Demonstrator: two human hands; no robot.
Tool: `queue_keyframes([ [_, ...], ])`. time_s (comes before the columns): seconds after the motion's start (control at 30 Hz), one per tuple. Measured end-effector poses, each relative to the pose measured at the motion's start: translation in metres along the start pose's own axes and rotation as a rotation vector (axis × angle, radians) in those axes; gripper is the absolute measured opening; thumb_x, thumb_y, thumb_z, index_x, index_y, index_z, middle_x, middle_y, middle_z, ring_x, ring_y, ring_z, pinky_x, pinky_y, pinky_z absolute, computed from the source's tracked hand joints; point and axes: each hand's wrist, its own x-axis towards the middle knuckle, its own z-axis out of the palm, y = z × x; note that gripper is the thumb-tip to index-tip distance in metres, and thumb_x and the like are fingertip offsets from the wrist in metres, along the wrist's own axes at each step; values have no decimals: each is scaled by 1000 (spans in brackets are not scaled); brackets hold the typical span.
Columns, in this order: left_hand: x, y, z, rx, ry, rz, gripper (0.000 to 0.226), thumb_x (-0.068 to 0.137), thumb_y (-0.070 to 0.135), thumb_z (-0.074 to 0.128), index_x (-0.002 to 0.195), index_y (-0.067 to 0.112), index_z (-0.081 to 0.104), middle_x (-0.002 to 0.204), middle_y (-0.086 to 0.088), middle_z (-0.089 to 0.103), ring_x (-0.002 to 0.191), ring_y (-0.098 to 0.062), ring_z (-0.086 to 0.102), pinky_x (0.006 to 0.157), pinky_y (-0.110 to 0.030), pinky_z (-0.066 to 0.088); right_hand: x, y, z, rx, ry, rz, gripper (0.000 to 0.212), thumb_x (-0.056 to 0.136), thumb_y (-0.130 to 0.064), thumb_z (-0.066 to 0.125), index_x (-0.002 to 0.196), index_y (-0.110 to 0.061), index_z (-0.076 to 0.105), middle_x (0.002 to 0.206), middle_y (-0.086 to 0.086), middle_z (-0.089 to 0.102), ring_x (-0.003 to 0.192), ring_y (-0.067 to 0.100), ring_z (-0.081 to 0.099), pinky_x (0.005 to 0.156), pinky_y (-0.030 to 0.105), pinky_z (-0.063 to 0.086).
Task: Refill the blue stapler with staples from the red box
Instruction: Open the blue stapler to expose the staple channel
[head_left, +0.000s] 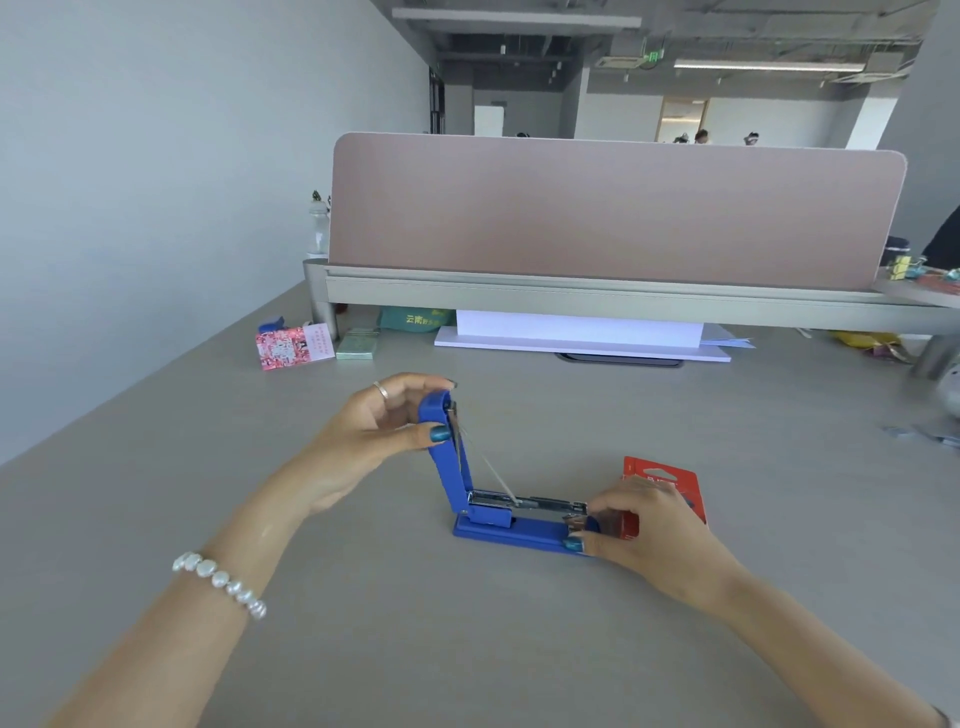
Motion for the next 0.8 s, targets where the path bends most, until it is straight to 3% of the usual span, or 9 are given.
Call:
queue_keyframes([
  [0.07,-2,-1,-11,17,9,-20,58,47,42,87,97,22,68,92,9,73,88,-9,65,73,-17,51,0,0,0,0,-5,-3,18,74,-34,71,72,-18,64,62,-12,54,67,8,48,64,24,37],
  [0.13,-6,-6,-24,33,26,-39,59,39,46,88,89,21,70,88,8,73,84,-9,66,71,-17,52,0,1,0,-3,-12,-3,17,74,-35,71,71,-19,64,60,-15,51,66,6,47,64,23,37],
  [0.3,-13,-19,-43,128,1,-109,44,40,30,87,76,16,64,75,7,70,71,-9,64,62,-17,50,1,5,1,8,-19,6,17,73,-36,71,69,-22,62,59,-16,51,66,7,47,64,27,39],
  [0.4,-17,-21,-50,217,-72,-175,52,36,36,90,72,15,60,71,3,69,66,-11,62,59,-16,49,1,8,0,8,-29,0,16,73,-37,71,68,-25,61,61,-16,52,68,6,48,64,24,39],
  [0.5,-20,-26,-51,336,-147,-255,39,45,23,87,69,14,57,66,5,67,63,-12,58,57,-15,45,1,10,-1,-1,-41,-13,18,73,-39,70,65,-31,55,61,-16,51,67,5,46,64,24,38],
  [0.6,-20,-31,-47,432,-186,-287,33,53,16,85,71,17,57,66,10,65,62,-10,53,55,-16,42,0,10,-1,-2,-44,-24,18,75,-37,69,65,-28,57,62,-14,52,66,7,47,64,26,40],
  [0.8,-17,-29,-40,567,-227,-309,45,48,32,83,88,33,63,84,10,67,75,-9,61,70,-27,48,-3,7,0,-12,-32,-28,19,76,-39,66,69,-22,60,65,-8,58,69,10,49,63,25,39],
])
